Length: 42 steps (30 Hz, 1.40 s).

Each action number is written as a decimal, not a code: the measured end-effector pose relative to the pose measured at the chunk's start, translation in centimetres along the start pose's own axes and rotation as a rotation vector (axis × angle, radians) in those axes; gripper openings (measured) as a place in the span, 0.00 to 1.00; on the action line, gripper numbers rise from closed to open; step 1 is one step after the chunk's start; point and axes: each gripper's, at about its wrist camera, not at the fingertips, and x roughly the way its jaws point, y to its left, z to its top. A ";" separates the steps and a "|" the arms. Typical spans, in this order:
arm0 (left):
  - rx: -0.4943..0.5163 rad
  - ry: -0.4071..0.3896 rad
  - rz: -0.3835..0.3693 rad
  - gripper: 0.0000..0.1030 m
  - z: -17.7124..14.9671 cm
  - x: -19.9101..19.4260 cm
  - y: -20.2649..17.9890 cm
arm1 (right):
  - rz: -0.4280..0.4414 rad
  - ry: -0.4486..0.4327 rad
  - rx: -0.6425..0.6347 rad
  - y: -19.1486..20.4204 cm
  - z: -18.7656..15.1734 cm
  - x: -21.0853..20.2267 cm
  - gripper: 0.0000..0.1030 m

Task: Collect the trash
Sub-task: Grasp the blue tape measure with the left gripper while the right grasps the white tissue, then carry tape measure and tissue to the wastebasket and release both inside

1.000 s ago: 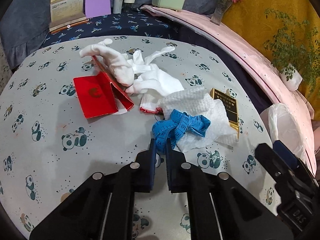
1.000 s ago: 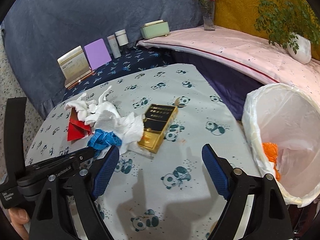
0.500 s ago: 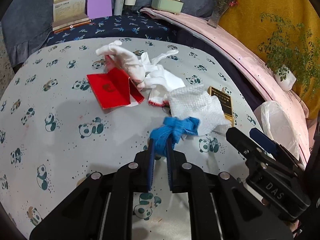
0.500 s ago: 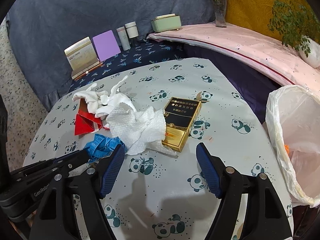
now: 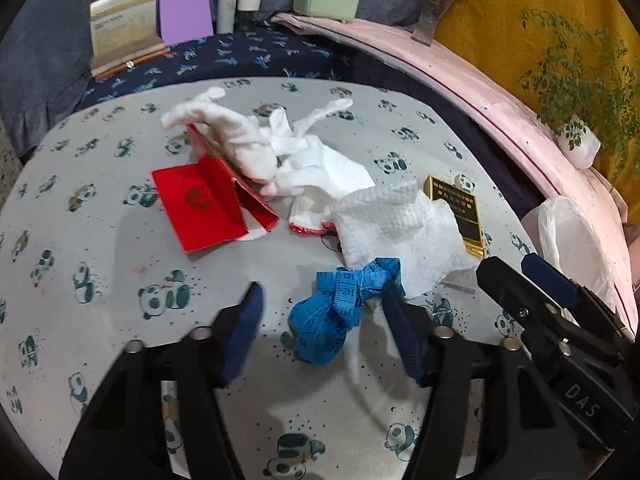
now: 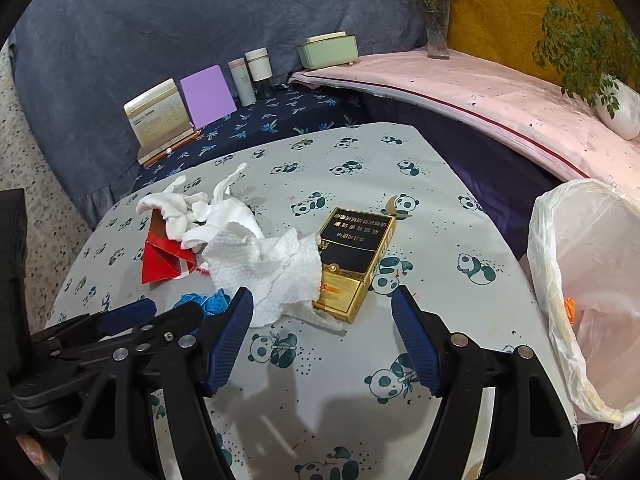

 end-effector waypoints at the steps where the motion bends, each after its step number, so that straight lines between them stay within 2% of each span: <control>1: 0.000 0.011 -0.009 0.32 0.0 0.3 0.0 | -0.001 0.001 -0.003 0.1 0.0 0.2 0.67; 6: 0.001 0.009 -0.021 0.21 -0.2 0.0 0.3 | 0.009 0.018 -0.022 0.8 -0.1 1.0 0.61; 12: -0.045 -0.014 0.005 0.19 -0.3 -1.4 2.0 | 0.019 0.039 -0.045 1.9 -0.3 2.0 0.51; 17: -0.073 -0.015 0.014 0.19 -0.5 -1.8 3.0 | 0.011 0.054 -0.065 2.5 -0.5 3.0 0.37; 19: -0.076 -0.017 0.015 0.19 -0.6 -1.9 3.1 | 0.010 0.057 -0.075 2.8 -0.6 3.1 0.27; 20: -0.078 -0.017 0.016 0.19 -0.6 -2.0 3.2 | 0.012 0.062 -0.077 2.8 -0.6 3.2 0.14; 21: -0.079 -0.018 0.014 0.19 -0.7 -2.1 3.2 | 0.015 0.066 -0.077 2.9 -0.6 3.1 0.07; 27: -0.072 -0.029 0.010 0.19 -0.8 -3.1 2.5 | 0.042 0.024 -0.071 3.0 -0.2 1.0 0.04; 32: -0.054 -0.047 0.002 0.19 -0.8 -4.7 1.0 | 0.061 -0.043 -0.065 3.0 0.9 -2.6 0.04; 42: 0.022 -0.084 -0.043 0.19 -1.0 -8.2 -4.9 | 0.027 -0.155 -0.030 -0.1 1.8 -9.4 0.04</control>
